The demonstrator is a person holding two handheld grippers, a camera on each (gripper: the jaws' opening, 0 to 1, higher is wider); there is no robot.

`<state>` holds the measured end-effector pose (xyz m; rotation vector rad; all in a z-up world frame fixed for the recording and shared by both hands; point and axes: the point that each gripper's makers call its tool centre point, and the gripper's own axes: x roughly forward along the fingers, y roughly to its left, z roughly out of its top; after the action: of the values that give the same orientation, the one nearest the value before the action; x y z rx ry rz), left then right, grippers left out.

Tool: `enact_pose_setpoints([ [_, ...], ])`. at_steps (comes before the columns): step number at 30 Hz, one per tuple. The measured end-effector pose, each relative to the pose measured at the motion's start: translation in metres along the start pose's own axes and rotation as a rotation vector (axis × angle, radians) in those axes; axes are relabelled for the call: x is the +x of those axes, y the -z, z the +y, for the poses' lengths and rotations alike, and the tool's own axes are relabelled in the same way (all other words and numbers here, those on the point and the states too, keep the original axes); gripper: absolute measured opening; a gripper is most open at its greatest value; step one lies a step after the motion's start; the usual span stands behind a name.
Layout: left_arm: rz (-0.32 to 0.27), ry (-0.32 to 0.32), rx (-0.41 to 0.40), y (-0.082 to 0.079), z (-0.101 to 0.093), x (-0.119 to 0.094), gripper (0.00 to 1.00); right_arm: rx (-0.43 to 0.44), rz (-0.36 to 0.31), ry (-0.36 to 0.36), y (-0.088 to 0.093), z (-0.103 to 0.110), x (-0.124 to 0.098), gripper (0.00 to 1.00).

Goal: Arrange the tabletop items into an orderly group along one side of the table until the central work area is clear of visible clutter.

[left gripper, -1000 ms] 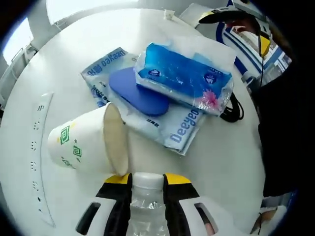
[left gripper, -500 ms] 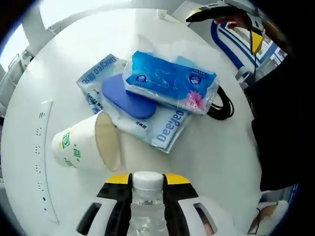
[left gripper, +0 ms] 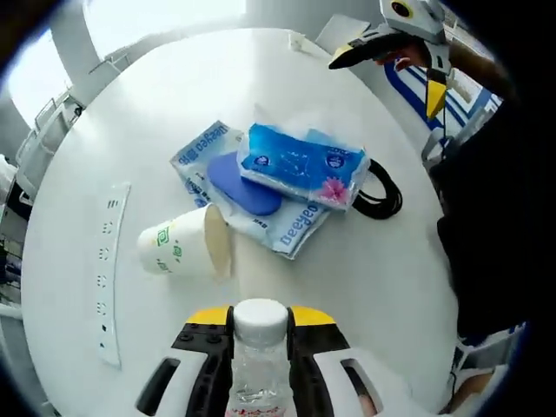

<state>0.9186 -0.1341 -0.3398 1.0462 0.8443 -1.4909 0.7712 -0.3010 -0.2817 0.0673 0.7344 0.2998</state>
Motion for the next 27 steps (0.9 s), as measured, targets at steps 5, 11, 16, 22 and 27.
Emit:
enact_pose_setpoints([
  [5,-0.026,-0.037,-0.017,0.003,0.000,-0.012,0.20,-0.010,-0.004,-0.010,-0.002,0.003,0.000,0.84],
  [11,-0.098,-0.079,-0.084,0.008,0.002,-0.030,0.20,-0.044,-0.005,-0.021,-0.001,0.013,-0.002,0.83],
  [16,-0.128,-0.126,-0.120,0.014,0.005,-0.043,0.20,-0.052,-0.001,-0.031,0.000,0.017,-0.002,0.83],
  [22,-0.166,-0.177,-0.198,0.025,0.010,-0.061,0.20,-0.053,-0.010,-0.036,-0.002,0.021,-0.001,0.86],
  [27,-0.205,-0.224,-0.280,0.036,0.013,-0.076,0.20,-0.058,-0.030,-0.037,-0.008,0.023,0.000,0.89],
])
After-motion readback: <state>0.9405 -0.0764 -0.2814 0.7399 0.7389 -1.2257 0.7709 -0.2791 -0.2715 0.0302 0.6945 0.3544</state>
